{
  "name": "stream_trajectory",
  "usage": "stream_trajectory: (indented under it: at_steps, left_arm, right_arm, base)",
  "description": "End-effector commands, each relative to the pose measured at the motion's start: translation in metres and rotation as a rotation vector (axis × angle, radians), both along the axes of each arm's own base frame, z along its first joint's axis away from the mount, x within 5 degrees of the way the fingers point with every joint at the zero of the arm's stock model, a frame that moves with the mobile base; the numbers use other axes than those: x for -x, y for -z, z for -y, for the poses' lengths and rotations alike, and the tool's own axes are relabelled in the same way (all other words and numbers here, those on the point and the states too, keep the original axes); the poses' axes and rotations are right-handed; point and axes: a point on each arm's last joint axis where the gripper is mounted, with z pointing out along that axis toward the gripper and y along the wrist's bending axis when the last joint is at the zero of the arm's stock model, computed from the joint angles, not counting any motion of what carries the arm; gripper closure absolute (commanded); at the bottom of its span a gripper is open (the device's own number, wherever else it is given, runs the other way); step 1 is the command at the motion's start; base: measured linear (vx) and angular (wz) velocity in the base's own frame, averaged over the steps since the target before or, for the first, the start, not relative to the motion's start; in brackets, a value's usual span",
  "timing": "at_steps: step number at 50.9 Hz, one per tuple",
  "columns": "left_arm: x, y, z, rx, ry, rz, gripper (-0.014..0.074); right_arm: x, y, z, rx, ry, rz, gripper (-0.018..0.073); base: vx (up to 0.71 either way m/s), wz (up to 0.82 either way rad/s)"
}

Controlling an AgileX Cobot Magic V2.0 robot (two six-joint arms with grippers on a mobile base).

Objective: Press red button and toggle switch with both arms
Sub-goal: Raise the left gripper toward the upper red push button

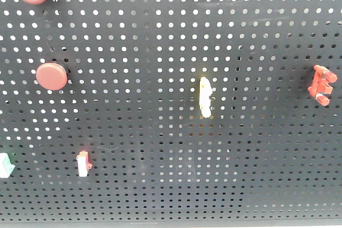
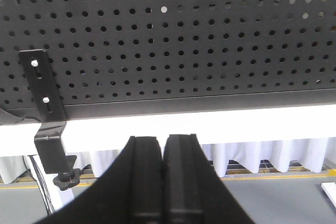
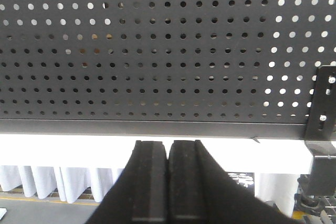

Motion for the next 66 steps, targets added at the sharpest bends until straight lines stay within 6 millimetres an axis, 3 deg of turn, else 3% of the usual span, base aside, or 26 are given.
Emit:
stream_trajectory:
  at_steps: [1,31,50,58,66]
  left_arm:
    - [-0.001,0.003,0.000,0.012,-0.001,0.060,0.0595]
    - [-0.001,0.000,0.000,0.013,-0.002,0.094,0.0595]
    - [0.000,-0.009,-0.001,0.030,-0.006,0.192,0.0595]
    - [0.003,-0.031,-0.001,0.051,-0.008,0.327,0.0595]
    - [0.012,-0.069,-0.001,0.076,-0.004,0.463,0.0595]
  right_arm:
    - [0.001,-0.005,0.000,0.004,0.006,0.088,0.0559]
    - [0.001,-0.008,0.000,-0.004,0.006,0.121,0.0559]
    - [0.004,-0.027,0.001,-0.021,0.009,0.333,0.0559]
    - [0.007,-0.040,0.001,-0.080,0.001,0.396,0.0559]
    - [0.017,-0.075,0.002,-0.096,-0.005,0.483,0.0559]
  base:
    - [0.00,0.00]
    - [0.00,0.00]
    - [0.00,0.00]
    - [0.00,0.00]
    - [0.00,0.00]
